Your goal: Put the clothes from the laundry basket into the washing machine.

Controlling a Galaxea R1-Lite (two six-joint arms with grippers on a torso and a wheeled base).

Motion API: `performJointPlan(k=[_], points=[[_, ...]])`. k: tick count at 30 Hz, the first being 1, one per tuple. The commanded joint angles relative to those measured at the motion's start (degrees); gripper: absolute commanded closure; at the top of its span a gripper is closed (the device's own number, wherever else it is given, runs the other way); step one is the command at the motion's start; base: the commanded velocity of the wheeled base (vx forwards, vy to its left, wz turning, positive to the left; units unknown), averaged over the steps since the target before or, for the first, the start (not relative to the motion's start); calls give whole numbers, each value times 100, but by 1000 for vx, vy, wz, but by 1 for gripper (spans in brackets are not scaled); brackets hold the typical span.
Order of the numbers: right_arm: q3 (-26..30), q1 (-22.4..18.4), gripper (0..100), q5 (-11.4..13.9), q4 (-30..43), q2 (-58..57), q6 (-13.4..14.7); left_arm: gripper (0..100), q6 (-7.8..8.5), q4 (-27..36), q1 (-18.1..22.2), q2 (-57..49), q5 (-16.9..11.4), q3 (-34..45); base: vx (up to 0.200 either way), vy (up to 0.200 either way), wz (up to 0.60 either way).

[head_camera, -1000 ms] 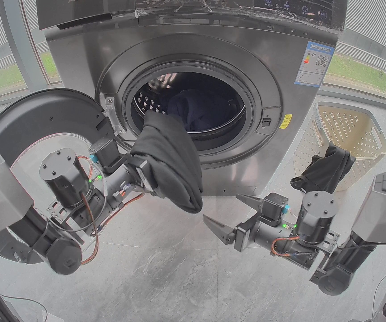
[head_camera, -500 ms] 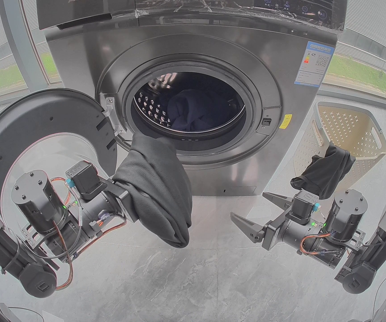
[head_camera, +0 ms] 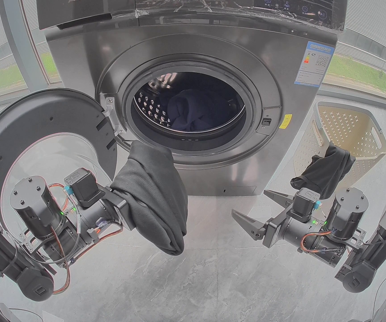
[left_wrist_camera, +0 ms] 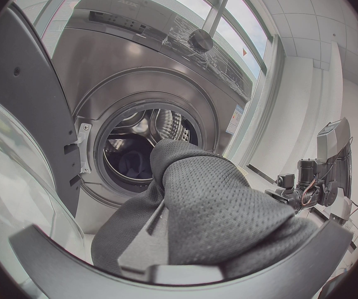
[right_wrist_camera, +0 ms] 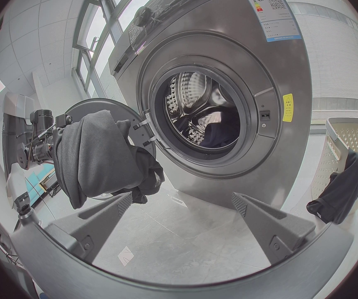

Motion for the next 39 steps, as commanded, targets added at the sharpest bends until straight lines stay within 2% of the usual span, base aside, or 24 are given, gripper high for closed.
performJointPlan(k=[1, 24, 39], points=[[3, 60, 0, -5, -2, 27, 19, 100, 3, -3, 0, 47, 3, -5, 200, 0, 0], [38, 69, 0, -5, -2, 18, 27, 100, 47, -12, -70, 337, 11, -5, 200, 0, 0], [82, 104, 0, -5, 7, -8, 27, 100, 82, -12, -184, 433, 29, -49, 0, 0, 0]])
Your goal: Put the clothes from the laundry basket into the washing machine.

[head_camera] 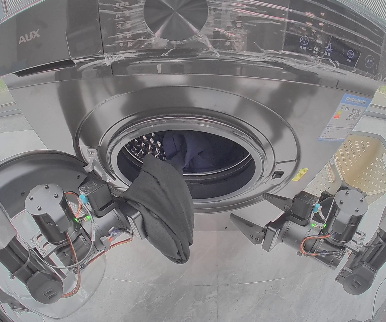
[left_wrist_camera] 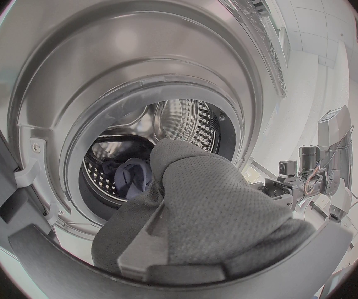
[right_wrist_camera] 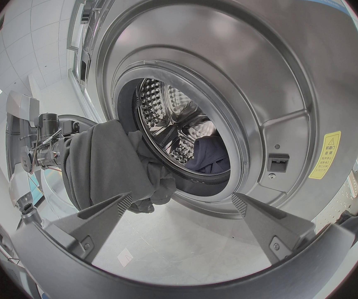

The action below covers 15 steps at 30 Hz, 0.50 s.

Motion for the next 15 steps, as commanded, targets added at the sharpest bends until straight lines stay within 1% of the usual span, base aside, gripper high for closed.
performJointPlan(k=[1, 2, 3, 4, 5, 6, 7, 12, 13, 15], points=[[4, 24, 0, 2, -3, -3, -1, 100, 32, -3, -32, 70, 13, -60, 0, 0, 0], [4, 50, 0, 2, -3, -12, -1, 100, 67, -3, -67, 87, 22, -69, 0, 0, 0], [4, 50, 0, 2, -3, -12, -1, 100, 146, -3, -172, 149, 66, -130, 0, 0, 0], [13, 173, 0, -7, -3, -30, 8, 100, 216, -3, -234, 246, 154, -244, 0, 0, 0], [13, 217, 0, -7, -3, -38, 8, 100, 243, -3, -243, 342, 260, -332, 0, 0, 0], [13, 243, 0, -7, -3, -38, 17, 100, 234, -3, -260, 439, 347, -411, 0, 0, 0], [22, 261, 0, -7, 6, -30, 17, 100, 181, -3, -295, 571, 435, -578, 0, 0, 0], [127, 323, 0, -7, -3, -30, 26, 100, 137, -3, -322, 1001, 470, -1167, 0, 0, 0], [127, 323, 0, -7, -3, -30, 26, 100, 137, -3, -322, 1001, 470, -1167, 0, 0, 0], [162, 384, 0, -7, -3, -30, 34, 100, 84, -3, -295, 1274, 479, -1660, 0, 0, 0]])
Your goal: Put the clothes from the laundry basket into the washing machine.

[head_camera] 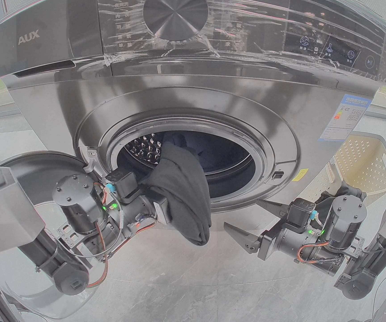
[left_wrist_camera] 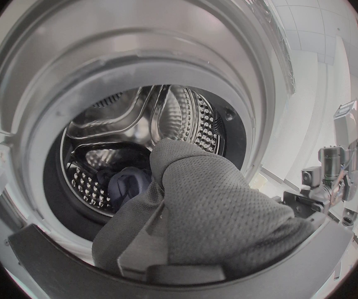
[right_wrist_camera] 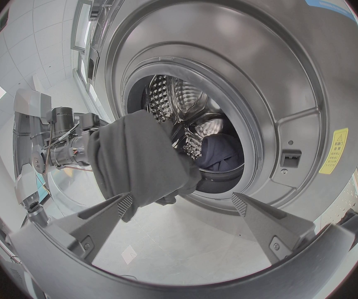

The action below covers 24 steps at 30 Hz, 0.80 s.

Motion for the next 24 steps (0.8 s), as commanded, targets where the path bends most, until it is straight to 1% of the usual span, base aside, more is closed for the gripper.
performJointPlan(k=[1, 3, 4, 5, 9, 10, 13, 14, 16, 17, 18, 20, 21, 23, 24], points=[[110, 144, 0, 2, -5, -13, 10, 100, -129, 3, 8, 685, 27, -859, 0, 0, 0], [127, 162, 0, 2, -5, -13, 10, 100, -216, 12, 8, 773, 36, -1017, 0, 0, 0], [136, 188, 0, 2, 3, -30, 10, 100, -348, 21, 8, 948, 27, -1211, 0, 0, 0], [136, 188, 0, 2, 3, -30, 10, 100, -375, 29, 17, 1028, 18, -1281, 0, 0, 0], [136, 179, 0, 2, 3, -22, 10, 100, -383, 82, 61, 1414, 9, -1685, 0, 0, 0], [136, 179, 0, 2, 3, -13, 10, 100, -383, 100, 114, 1652, 18, -1923, 0, 0, 0], [136, 179, 0, 2, 3, 5, 19, 100, -375, 161, 158, 1986, 9, -2274, 0, 0, 0], [136, 179, 0, 2, 3, 5, 19, 100, -375, 161, 158, 1986, 9, -2274, 0, 0, 0], [136, 179, 0, 10, 3, 5, 19, 100, -375, 478, 263, 2153, 9, -2714, 0, 0, 0], [136, 179, 0, 2, 3, 5, 19, 100, -375, 557, 290, 2179, 9, -2793, 0, 0, 0], [136, 179, 0, 2, 3, 5, 19, 100, -383, 812, 369, 2249, 9, -3118, 0, 0, 0], [136, 179, 0, 2, 3, 5, 19, 100, -383, 1049, 439, 2337, 18, -3478, 0, 0, 0], [136, 179, 0, 2, 3, 5, 19, 100, -392, 1189, 457, 2390, 27, -3707, 0, 0, 0], [136, 179, 0, 2, 3, 5, 19, 100, -392, 1277, 474, 2425, 36, -3821, 0, 0, 0], [136, 179, 0, 2, 3, 14, 19, 100, -383, 1497, 474, 2513, 45, -4129, 0, 0, 0]])
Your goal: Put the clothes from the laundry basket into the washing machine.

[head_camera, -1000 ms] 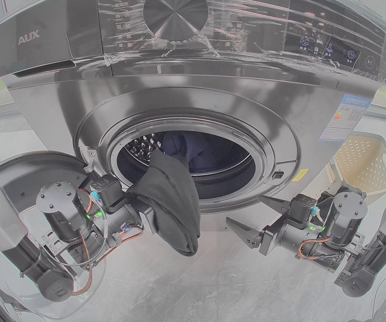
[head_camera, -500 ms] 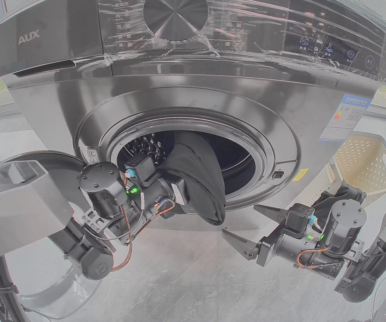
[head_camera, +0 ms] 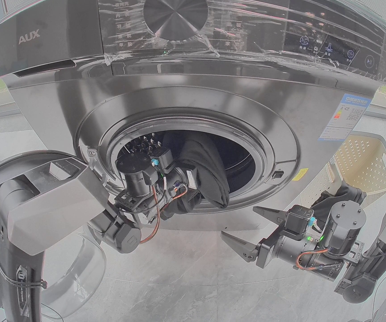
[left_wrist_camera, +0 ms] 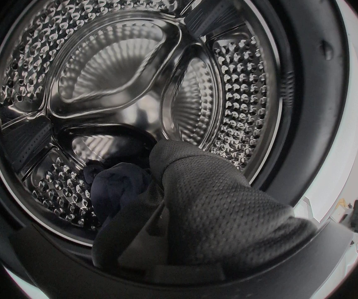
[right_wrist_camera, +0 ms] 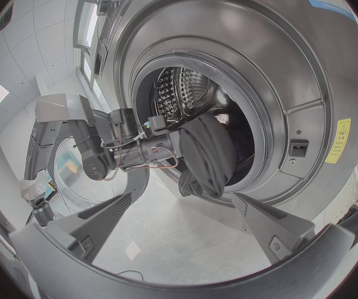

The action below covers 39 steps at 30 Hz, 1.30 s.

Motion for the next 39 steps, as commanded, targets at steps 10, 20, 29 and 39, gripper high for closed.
performJointPlan(k=[10, 20, 29, 39], points=[[-2, 1, 0, 10, -1, 33, -1, 100, -11, 1044, 219, 909, 51, -1962, 0, 0, 0], [-19, 10, 0, 10, -1, 69, -9, 100, -230, 1703, 369, 1234, 526, -3394, 0, 0, 0], [-19, 10, 0, 10, -1, 86, -1, 0, -266, 1818, 395, 1260, 675, -3553, 0, 0, 0], [-19, 1, 0, 10, -1, 77, -1, 0, -362, 2521, 272, 768, 781, -2656, 0, 0, 0]])
